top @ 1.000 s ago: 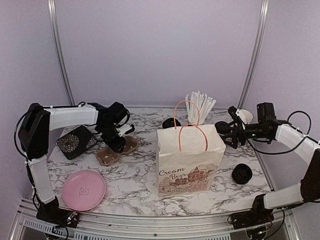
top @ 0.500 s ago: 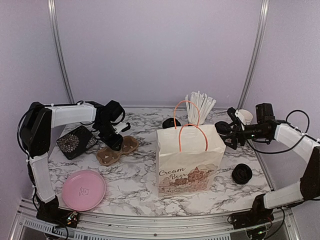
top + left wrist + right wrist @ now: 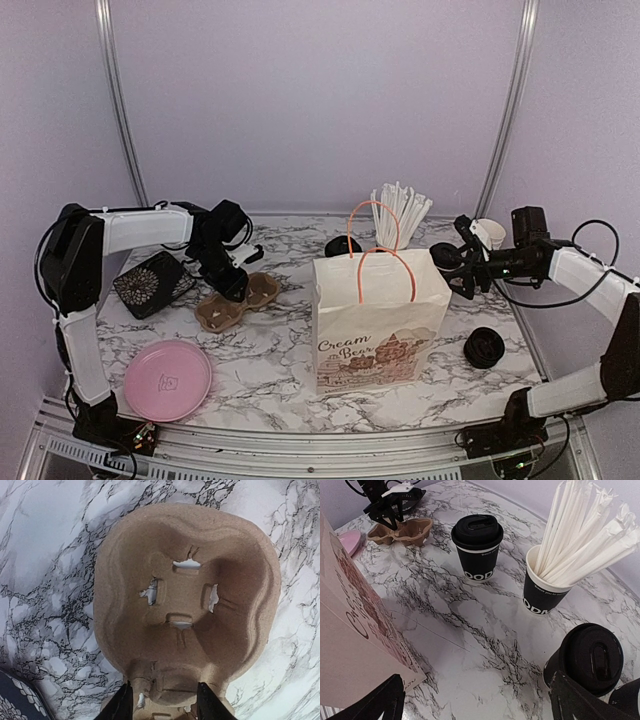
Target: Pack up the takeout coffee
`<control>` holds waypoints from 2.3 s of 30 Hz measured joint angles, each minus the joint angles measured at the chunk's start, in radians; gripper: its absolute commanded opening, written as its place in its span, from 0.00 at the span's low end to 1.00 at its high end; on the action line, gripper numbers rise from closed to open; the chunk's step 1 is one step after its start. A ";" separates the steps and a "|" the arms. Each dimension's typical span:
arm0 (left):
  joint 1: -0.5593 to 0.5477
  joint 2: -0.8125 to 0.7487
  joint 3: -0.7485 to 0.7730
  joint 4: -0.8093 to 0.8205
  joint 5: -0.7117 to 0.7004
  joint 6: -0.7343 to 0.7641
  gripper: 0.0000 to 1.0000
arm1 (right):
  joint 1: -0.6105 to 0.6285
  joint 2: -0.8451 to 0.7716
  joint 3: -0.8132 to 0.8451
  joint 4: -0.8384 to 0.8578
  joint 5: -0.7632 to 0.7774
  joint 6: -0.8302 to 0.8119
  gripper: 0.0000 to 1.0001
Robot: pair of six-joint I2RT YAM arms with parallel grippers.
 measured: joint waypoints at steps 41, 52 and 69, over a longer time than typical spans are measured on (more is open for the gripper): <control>-0.011 0.012 -0.017 -0.002 0.017 0.020 0.28 | 0.000 0.006 0.000 -0.024 0.000 -0.018 0.99; -0.033 -0.090 -0.005 -0.041 0.017 -0.018 0.25 | 0.000 0.006 0.000 -0.027 0.000 -0.018 0.99; -0.452 -0.357 0.615 -0.033 0.180 -0.034 0.27 | 0.000 0.025 0.007 -0.044 -0.013 -0.019 0.99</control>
